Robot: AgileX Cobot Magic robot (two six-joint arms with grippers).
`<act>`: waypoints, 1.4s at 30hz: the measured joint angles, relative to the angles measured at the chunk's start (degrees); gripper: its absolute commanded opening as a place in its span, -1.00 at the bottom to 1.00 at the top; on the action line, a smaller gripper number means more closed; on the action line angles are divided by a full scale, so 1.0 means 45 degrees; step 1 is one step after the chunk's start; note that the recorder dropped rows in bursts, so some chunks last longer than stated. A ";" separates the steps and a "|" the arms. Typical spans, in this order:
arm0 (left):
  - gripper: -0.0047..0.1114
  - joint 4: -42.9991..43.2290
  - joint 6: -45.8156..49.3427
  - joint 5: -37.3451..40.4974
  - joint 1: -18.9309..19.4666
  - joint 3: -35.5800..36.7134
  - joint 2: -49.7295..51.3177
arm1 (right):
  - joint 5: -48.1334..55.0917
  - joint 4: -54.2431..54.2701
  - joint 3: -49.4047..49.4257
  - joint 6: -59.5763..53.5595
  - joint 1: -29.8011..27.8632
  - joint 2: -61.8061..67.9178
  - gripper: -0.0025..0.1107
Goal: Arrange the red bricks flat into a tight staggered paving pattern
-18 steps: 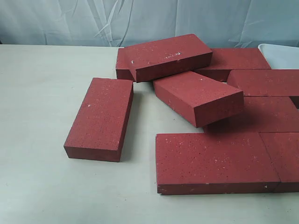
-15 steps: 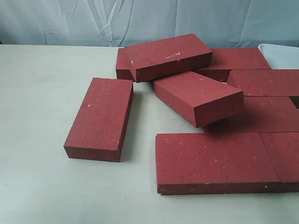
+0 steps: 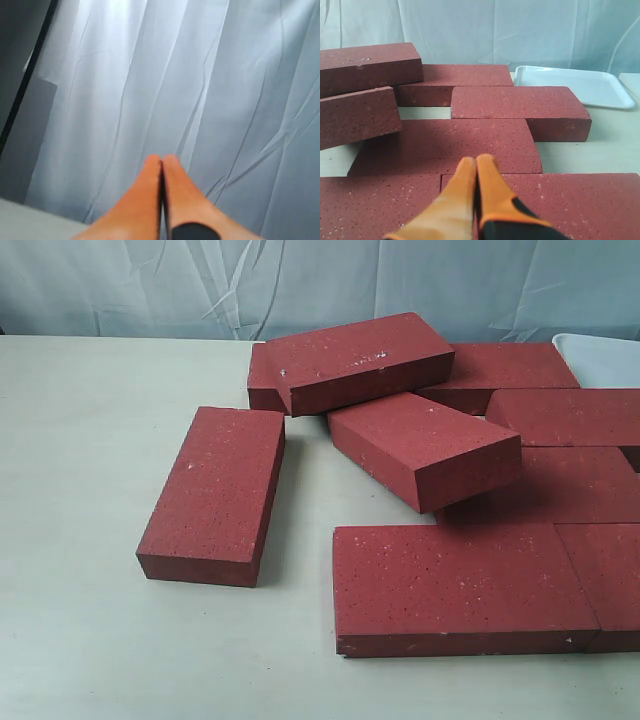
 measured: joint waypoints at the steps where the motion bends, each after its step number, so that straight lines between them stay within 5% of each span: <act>1: -0.91 0.0435 -0.0545 -0.0288 0.0000 -0.0166 0.0000 | 0.0000 0.0000 0.0000 0.0000 0.0000 0.0000 -0.97; 7: -0.91 0.2804 -0.2778 -0.0912 0.0000 -0.2149 0.0993 | 0.0000 0.0000 0.0000 0.0000 0.0000 0.0000 -0.97; 16: -0.91 0.8867 -0.6672 -0.0929 0.0000 -0.5793 0.6209 | 0.0000 0.0000 0.0000 0.0000 0.0000 0.0000 -0.97; 24: -0.91 1.8491 -1.2091 -0.1596 0.0000 -0.8177 1.0847 | 0.0000 0.0000 0.0000 0.0000 0.0000 0.0000 -0.97; 31: -0.91 2.3441 -1.5049 -0.2865 -0.0026 -0.9924 1.4343 | 0.0000 0.0000 0.0000 0.0000 0.0000 0.0000 -0.97; 37: -0.91 2.4045 -1.4806 0.0360 -0.1361 -1.0560 1.6230 | 0.0000 0.0000 0.0000 0.0000 0.0000 0.0000 -0.97; 42: -0.91 2.4145 -1.0997 0.6804 -0.3121 -1.0894 1.7339 | 0.0000 0.0000 0.0000 0.0000 0.0000 0.0000 -0.97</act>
